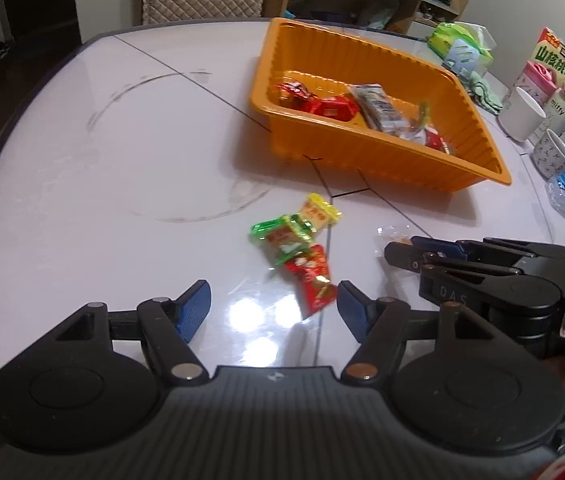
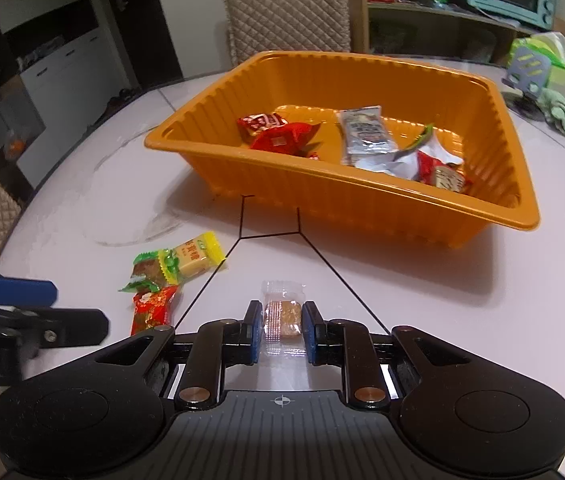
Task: Organize snacks
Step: 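Grasp the clear cookie packet with the right tool while the left tool grasps the green candy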
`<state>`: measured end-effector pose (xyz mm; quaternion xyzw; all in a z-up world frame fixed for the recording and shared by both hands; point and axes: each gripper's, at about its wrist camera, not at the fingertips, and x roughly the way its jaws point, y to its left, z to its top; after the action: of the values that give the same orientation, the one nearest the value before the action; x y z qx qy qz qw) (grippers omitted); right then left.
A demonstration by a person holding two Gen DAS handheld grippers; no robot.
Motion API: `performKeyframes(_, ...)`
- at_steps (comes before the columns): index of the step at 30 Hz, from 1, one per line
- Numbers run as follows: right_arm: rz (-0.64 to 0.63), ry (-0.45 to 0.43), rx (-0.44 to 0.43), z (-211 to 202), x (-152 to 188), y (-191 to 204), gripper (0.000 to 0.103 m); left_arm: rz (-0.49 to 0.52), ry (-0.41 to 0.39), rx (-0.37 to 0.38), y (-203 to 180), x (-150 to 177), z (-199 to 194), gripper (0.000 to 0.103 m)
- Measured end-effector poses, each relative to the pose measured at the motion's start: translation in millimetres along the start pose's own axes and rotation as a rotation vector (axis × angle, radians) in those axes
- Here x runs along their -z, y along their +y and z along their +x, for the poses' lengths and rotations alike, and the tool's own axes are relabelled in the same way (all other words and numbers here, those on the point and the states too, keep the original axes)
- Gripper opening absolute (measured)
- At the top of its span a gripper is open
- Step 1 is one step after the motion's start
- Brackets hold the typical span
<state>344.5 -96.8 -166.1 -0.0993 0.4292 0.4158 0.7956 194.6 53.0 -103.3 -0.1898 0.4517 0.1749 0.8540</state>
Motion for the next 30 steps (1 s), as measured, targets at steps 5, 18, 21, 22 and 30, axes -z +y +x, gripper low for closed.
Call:
performKeyframes(5, 0.053, 0.000, -0.005, -7, -1, -10, 0.022, -0.007, 0.009, 0.019, -7, -3, 11, 0.060)
performKeyframes(18, 0.105, 0.001, 0.011, -16, 2, -24, 0.022, -0.033, -0.012, 0.012, -3, -21, 27, 0.051)
performKeyframes(21, 0.108, 0.003, 0.013, -17, 3, -25, 0.022, -0.028, -0.016, 0.006, -1, -26, 32, 0.047)
performKeyframes(22, 0.108, 0.003, 0.015, -17, 3, -25, 0.022, -0.023, -0.015, 0.005, -1, -27, 34, 0.046)
performKeyframes(30, 0.110, 0.007, 0.017, -17, 3, -28, 0.022, 0.003, 0.008, 0.005, 8, -27, 45, 0.024)
